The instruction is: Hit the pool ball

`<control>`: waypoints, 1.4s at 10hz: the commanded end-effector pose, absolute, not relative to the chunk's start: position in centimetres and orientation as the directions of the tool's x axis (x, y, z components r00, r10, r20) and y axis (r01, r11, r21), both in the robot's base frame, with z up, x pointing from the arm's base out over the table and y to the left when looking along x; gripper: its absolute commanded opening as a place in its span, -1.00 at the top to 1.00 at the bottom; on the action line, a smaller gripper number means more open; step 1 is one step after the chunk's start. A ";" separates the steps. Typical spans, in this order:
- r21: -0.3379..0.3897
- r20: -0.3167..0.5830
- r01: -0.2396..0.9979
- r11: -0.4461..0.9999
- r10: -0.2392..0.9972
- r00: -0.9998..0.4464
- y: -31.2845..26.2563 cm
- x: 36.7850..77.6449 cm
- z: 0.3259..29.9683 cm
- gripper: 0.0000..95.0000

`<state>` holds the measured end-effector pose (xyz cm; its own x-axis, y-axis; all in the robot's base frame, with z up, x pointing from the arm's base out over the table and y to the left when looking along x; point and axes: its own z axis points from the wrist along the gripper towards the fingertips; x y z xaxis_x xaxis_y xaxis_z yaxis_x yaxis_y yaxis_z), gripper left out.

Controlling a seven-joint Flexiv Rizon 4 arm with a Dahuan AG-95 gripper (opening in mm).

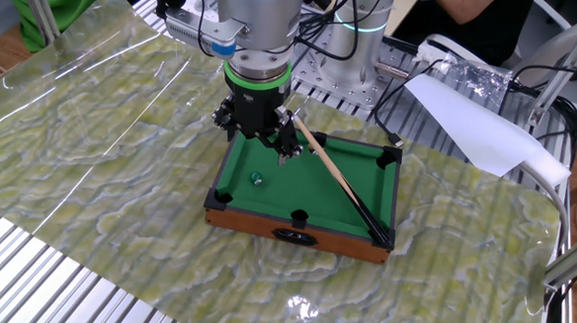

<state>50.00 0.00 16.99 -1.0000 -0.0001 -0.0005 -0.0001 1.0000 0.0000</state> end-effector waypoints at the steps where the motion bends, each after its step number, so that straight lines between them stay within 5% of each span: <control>1: 0.105 -0.018 0.169 0.980 0.172 -0.985 0.0 50.0 17.0 1.00; 14: 0.107 -0.016 0.184 0.977 0.187 -0.982 0.0 49.8 16.9 1.00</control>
